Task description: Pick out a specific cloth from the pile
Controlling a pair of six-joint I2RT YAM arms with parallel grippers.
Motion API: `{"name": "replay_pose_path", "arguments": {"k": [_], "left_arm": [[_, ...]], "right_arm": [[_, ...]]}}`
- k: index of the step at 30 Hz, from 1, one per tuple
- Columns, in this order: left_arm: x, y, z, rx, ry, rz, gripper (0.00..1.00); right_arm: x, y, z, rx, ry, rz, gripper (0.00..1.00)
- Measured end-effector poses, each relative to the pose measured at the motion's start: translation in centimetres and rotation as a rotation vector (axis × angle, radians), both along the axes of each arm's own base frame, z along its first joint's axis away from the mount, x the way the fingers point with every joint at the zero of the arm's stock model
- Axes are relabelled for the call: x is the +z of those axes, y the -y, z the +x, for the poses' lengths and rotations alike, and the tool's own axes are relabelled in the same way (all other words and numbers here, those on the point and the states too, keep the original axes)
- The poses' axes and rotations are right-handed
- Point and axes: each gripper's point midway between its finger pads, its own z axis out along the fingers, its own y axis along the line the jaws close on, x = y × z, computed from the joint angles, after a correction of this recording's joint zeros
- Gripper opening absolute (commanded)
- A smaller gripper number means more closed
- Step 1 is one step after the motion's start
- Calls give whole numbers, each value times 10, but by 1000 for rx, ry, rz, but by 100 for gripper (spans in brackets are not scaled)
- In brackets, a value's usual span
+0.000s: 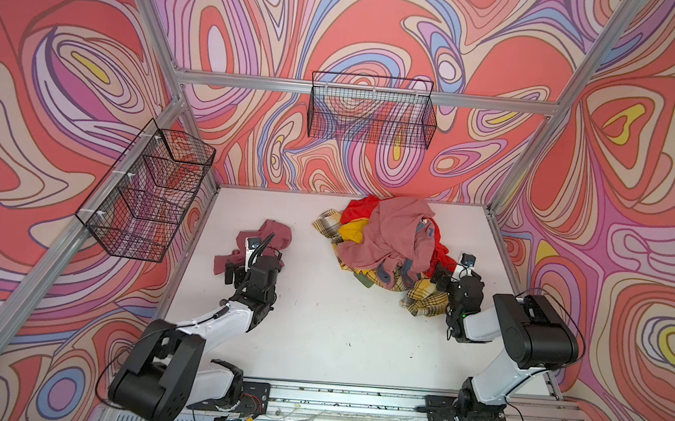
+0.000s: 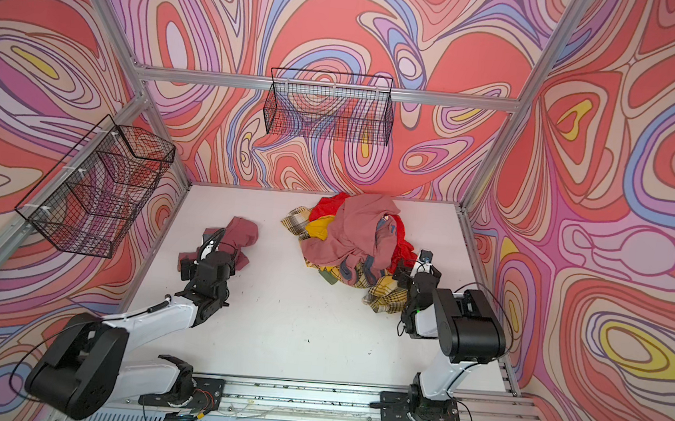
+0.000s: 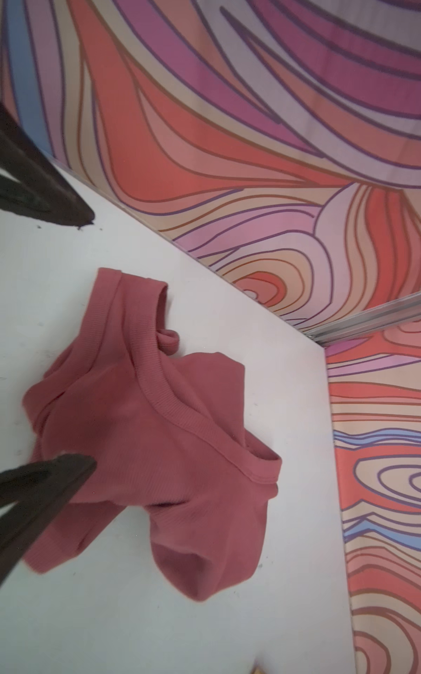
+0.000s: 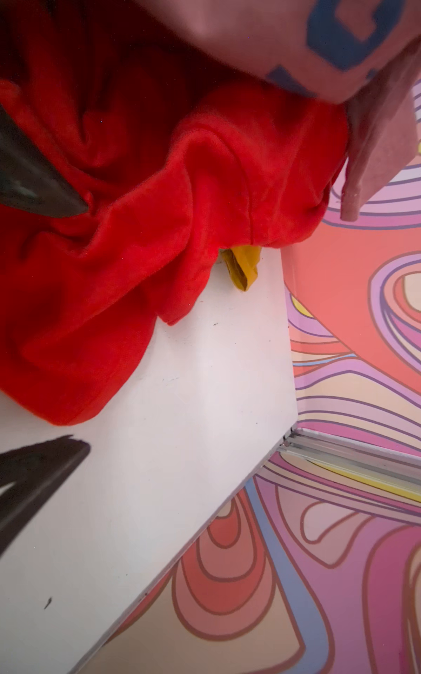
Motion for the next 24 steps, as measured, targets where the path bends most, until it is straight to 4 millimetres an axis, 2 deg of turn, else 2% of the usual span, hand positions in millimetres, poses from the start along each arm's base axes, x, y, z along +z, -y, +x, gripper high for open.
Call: {"name": "replay_pose_path", "arguments": {"k": [3,5,8,12,13,15,16,24], "left_arm": [[-33,4,4,-49,-23,61,100],[-46,11,7,-99,-65,98,100],[-31,19,17,-160,1,68,98],[-12,10,28,-221,83,-30,93],[-11,6,30,-232,91,-55,89],[-16,1,36,-248,90,-97,93],[-21,1,37,-251,71,-110,100],[-31,6,40,-271,43,-173,100]], "right_arm": [[14,-1,16,2,22,0,98],[13,-1,18,6,13,-1,98],[6,-2,16,8,-18,-2,99],[1,-2,15,10,-36,-2,98],[1,-2,15,10,-40,-3,98],[-1,-2,15,11,-45,-2,98],[-1,-2,14,11,-46,-2,98],[-2,-2,14,13,-49,-2,98]]}}
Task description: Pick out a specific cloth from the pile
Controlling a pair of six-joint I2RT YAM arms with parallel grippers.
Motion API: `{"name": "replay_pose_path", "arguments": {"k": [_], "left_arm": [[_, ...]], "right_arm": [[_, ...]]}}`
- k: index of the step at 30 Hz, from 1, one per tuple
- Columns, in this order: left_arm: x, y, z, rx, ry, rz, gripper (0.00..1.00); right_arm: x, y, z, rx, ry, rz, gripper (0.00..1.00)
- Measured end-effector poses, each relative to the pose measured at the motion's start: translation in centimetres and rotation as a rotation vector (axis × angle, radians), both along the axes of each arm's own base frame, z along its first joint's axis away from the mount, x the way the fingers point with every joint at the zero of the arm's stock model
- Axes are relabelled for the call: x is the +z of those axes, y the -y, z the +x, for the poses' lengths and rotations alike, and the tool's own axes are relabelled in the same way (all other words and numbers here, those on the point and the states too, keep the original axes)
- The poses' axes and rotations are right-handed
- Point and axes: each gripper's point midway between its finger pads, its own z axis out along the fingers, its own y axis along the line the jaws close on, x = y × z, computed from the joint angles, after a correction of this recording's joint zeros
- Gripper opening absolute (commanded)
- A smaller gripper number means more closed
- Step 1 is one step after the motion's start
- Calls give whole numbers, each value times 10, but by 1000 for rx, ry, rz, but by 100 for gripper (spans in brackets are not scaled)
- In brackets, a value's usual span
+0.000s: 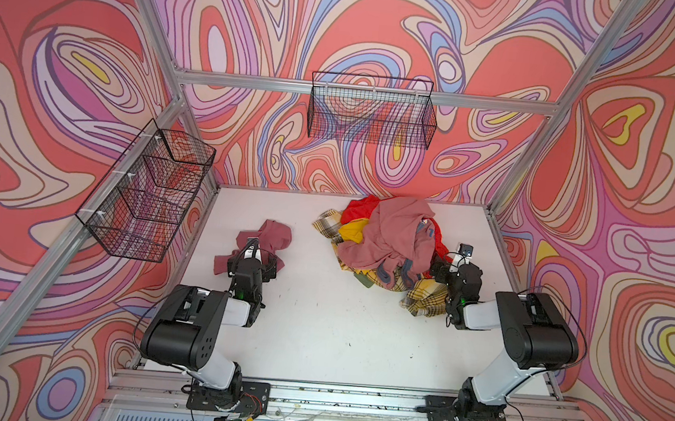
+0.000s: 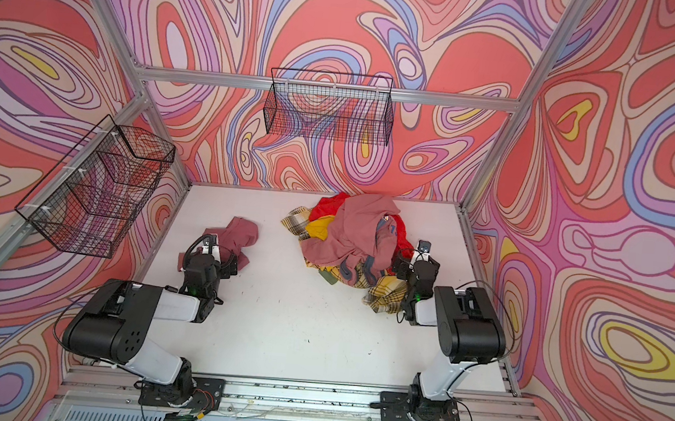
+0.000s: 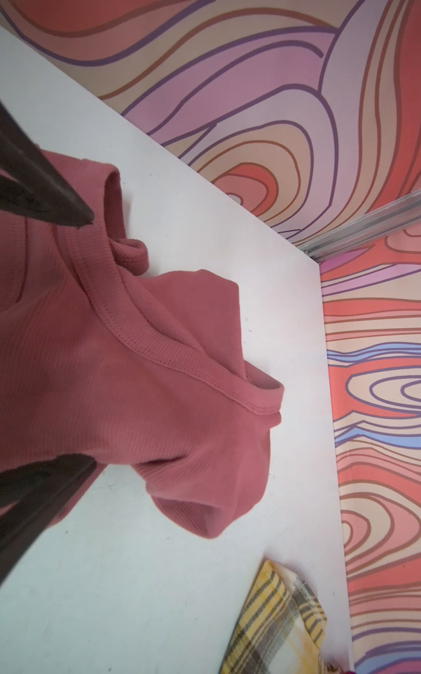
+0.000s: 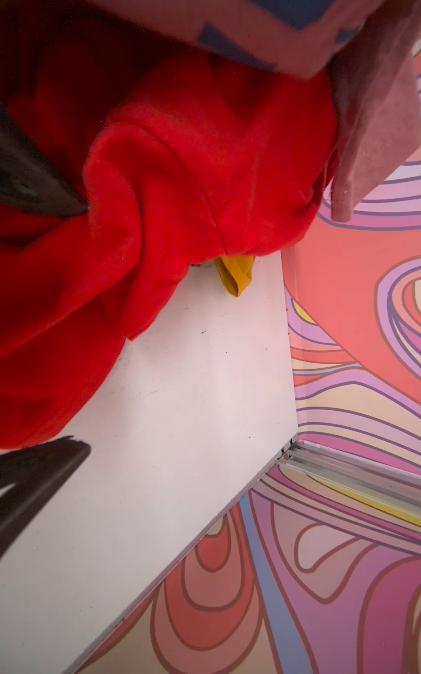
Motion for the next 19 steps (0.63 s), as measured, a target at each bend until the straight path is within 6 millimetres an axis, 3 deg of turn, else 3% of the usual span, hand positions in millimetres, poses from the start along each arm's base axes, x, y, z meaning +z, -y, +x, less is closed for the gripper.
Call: {"name": "replay_pose_path", "arguments": {"k": [19], "left_arm": [[-1,3,1,-13,-1,-13,100]], "right_arm": [[0,0,0,0,0,0,98]]}}
